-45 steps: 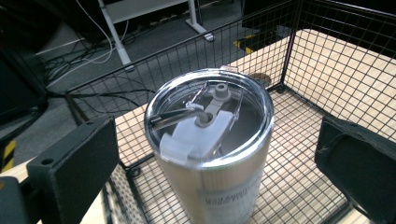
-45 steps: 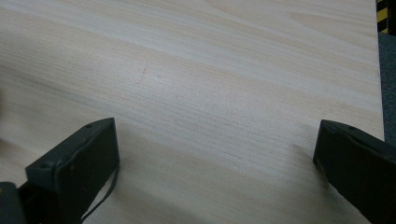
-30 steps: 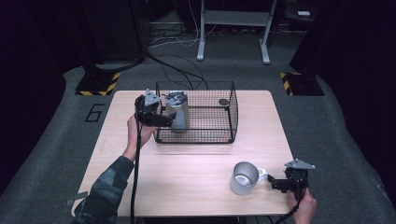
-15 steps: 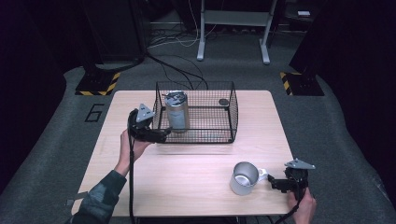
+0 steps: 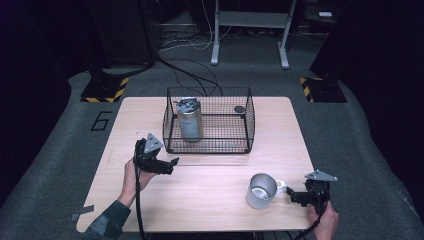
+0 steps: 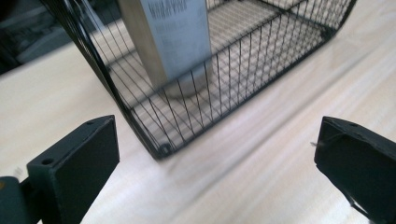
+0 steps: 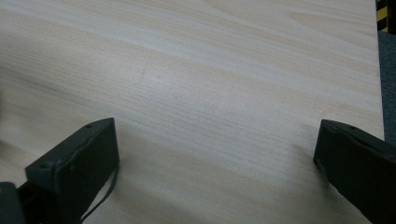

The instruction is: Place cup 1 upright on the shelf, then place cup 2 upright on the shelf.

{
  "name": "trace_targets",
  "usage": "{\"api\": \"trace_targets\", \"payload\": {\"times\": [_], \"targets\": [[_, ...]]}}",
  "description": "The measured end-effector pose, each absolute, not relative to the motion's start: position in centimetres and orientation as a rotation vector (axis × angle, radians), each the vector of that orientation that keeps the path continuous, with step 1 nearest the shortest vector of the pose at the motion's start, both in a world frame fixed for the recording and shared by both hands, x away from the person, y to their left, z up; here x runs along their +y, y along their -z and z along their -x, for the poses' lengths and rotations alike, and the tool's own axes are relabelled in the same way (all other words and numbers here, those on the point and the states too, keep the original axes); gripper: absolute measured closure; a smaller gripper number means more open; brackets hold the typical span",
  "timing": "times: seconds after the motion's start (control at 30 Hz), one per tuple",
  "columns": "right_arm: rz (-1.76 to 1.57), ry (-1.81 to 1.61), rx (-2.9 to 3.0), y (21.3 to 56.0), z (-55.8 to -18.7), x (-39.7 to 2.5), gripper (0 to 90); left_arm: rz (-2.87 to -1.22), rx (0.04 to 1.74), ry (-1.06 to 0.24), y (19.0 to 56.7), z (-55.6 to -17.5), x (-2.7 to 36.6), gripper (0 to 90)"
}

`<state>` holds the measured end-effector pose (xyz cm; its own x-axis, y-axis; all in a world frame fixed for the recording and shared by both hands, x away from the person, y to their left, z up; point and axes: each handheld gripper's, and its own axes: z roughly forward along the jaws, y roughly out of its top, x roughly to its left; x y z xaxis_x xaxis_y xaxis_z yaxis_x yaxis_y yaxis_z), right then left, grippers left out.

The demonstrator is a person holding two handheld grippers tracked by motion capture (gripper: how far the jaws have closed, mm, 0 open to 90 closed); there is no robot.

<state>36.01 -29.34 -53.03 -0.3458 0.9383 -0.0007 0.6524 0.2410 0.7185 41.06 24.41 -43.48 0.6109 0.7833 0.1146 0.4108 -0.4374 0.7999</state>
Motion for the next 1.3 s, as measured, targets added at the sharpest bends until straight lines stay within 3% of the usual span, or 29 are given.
{"api": "trace_targets", "payload": {"times": [0.6, 1.3], "targets": [[-1.434, -0.895, 2.098, 53.0, -35.9, -29.4, 0.0, -2.157, 1.085, -0.493, 52.9, -39.1, 26.8, 0.0], [-1.411, -0.882, 2.126, 52.9, -35.8, -29.7, 0.0, -2.130, 1.130, -0.497, 53.0, -39.1, 26.6, 0.0]]}}
